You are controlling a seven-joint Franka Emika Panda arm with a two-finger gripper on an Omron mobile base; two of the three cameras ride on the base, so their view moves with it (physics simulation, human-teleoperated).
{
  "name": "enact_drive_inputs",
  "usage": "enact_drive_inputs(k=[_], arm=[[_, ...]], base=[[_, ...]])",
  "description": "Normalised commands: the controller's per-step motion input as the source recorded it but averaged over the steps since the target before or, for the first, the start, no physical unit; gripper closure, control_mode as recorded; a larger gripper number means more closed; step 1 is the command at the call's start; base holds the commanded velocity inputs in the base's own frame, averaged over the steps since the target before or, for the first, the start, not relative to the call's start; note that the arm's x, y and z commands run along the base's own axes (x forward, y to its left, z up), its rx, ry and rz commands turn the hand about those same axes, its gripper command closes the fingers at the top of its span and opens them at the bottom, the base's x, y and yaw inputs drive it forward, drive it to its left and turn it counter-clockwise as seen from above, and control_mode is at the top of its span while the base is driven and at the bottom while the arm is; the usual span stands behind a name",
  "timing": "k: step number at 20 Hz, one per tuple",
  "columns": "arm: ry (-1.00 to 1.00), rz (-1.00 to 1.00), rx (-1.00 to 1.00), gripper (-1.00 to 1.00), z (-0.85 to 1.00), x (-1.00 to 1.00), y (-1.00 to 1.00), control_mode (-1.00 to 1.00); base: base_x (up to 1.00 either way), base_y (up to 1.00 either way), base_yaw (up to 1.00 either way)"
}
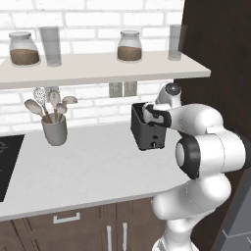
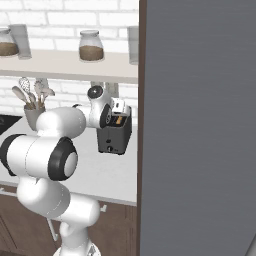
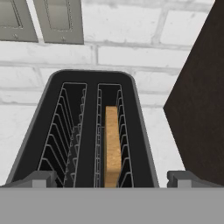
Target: Start the toaster. Once the lever pops up, take the bread to the plate on the dining counter.
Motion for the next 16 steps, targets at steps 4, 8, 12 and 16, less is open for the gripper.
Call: enact_drive_inputs(k=[4, 8, 12, 16], arm=[[0.00, 0.00, 0.00, -1.00, 0.00, 0.00, 0.00, -1.00], [0.00, 0.00, 0.00, -1.00, 0.00, 0.00, 0.00, -1.00], [0.00, 0.00, 0.00, -1.00, 0.00, 0.00, 0.00, -1.00], [0.00, 0.00, 0.00, -1.00, 0.00, 0.00, 0.00, -1.00]], base=[[0.00, 0.00, 0.00], [0.00, 0.00, 0.00], [0.00, 0.00, 0.00], [0.00, 0.00, 0.00]])
